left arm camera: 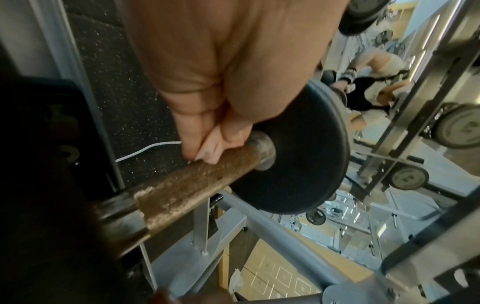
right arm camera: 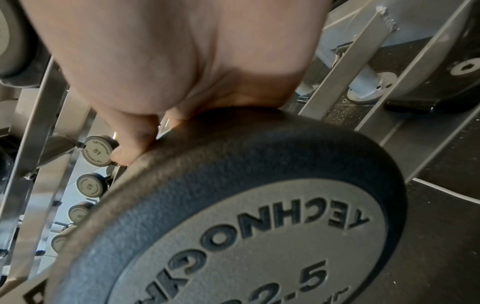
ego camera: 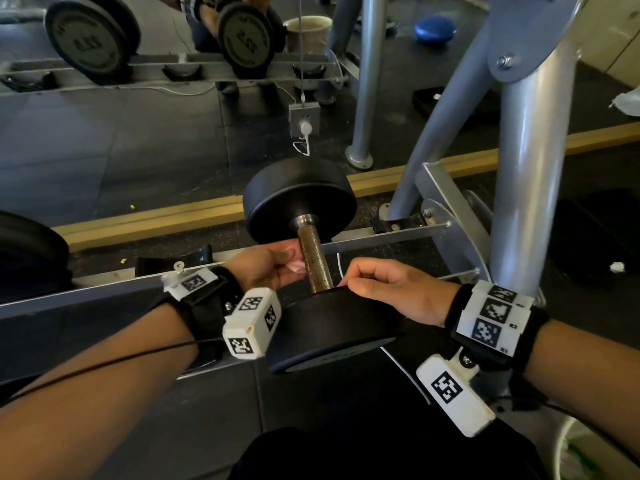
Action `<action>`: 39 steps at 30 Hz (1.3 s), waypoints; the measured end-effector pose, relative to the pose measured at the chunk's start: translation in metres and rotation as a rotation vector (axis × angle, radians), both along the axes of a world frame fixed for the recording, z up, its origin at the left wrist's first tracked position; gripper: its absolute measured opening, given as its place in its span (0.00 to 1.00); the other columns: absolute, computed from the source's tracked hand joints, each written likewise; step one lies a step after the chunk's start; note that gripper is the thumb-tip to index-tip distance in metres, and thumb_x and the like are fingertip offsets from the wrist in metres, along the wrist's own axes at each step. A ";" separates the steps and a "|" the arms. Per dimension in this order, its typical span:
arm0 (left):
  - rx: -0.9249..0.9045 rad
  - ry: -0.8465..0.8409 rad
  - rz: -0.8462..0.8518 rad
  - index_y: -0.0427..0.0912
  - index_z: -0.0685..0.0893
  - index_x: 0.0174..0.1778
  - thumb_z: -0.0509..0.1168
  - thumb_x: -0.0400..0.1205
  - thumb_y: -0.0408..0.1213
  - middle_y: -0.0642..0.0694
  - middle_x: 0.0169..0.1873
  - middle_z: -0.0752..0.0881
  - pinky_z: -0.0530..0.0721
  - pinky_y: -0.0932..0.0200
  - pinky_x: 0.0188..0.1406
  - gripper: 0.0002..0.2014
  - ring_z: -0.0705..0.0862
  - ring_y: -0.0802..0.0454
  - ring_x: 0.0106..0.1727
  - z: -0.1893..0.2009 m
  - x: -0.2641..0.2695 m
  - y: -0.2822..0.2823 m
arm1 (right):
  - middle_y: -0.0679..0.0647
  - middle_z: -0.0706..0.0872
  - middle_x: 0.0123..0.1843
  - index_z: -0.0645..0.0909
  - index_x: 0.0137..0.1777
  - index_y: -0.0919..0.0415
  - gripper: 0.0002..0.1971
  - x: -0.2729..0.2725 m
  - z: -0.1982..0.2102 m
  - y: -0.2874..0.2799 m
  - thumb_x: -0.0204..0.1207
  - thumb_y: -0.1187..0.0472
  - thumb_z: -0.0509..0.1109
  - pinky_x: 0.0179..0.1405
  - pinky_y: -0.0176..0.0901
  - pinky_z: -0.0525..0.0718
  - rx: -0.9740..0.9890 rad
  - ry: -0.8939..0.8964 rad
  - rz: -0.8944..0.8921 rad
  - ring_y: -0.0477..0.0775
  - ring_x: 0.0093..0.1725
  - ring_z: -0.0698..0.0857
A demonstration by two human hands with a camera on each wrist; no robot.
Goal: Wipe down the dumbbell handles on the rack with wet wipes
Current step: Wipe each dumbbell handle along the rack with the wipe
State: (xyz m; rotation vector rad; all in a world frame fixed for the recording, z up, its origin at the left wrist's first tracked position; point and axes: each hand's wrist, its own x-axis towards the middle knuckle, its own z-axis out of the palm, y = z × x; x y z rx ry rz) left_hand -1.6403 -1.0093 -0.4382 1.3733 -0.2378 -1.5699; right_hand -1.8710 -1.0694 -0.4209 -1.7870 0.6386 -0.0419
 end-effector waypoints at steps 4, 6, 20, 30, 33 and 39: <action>0.014 0.066 -0.109 0.33 0.84 0.64 0.52 0.88 0.24 0.35 0.53 0.90 0.91 0.54 0.47 0.16 0.90 0.44 0.50 -0.002 0.009 0.012 | 0.63 0.85 0.54 0.82 0.57 0.59 0.14 0.000 0.000 0.001 0.85 0.50 0.62 0.64 0.63 0.82 -0.008 -0.004 -0.001 0.61 0.56 0.85; 0.008 0.106 -0.170 0.34 0.84 0.64 0.55 0.85 0.24 0.32 0.58 0.89 0.91 0.51 0.52 0.17 0.92 0.42 0.53 -0.002 0.022 0.019 | 0.65 0.84 0.55 0.81 0.57 0.61 0.14 0.001 -0.001 0.000 0.85 0.50 0.62 0.64 0.64 0.82 -0.004 -0.014 -0.004 0.63 0.57 0.85; -0.063 0.095 -0.146 0.36 0.90 0.59 0.59 0.81 0.26 0.35 0.57 0.90 0.92 0.54 0.46 0.17 0.91 0.44 0.54 -0.016 0.022 0.016 | 0.59 0.86 0.53 0.81 0.56 0.54 0.15 0.000 -0.002 -0.003 0.83 0.44 0.61 0.59 0.53 0.84 0.034 0.007 0.024 0.57 0.54 0.87; 0.028 0.073 -0.160 0.27 0.79 0.71 0.52 0.87 0.21 0.33 0.54 0.89 0.92 0.57 0.42 0.18 0.92 0.46 0.46 -0.015 0.001 0.012 | 0.58 0.86 0.52 0.81 0.55 0.55 0.13 0.000 -0.002 -0.001 0.85 0.48 0.62 0.58 0.51 0.84 0.021 0.001 0.004 0.57 0.54 0.87; 0.034 0.078 -0.202 0.28 0.80 0.70 0.51 0.87 0.21 0.32 0.57 0.89 0.92 0.59 0.43 0.18 0.92 0.47 0.47 -0.013 0.002 0.019 | 0.60 0.86 0.53 0.81 0.56 0.57 0.14 0.000 -0.002 -0.001 0.85 0.48 0.62 0.60 0.54 0.84 0.000 -0.010 0.008 0.59 0.55 0.86; -0.009 0.198 -0.144 0.29 0.81 0.68 0.56 0.83 0.24 0.29 0.56 0.89 0.93 0.53 0.44 0.19 0.92 0.42 0.49 -0.005 0.022 0.038 | 0.59 0.85 0.52 0.81 0.56 0.57 0.14 0.000 -0.003 -0.001 0.86 0.48 0.61 0.60 0.53 0.83 -0.026 -0.018 0.013 0.58 0.55 0.86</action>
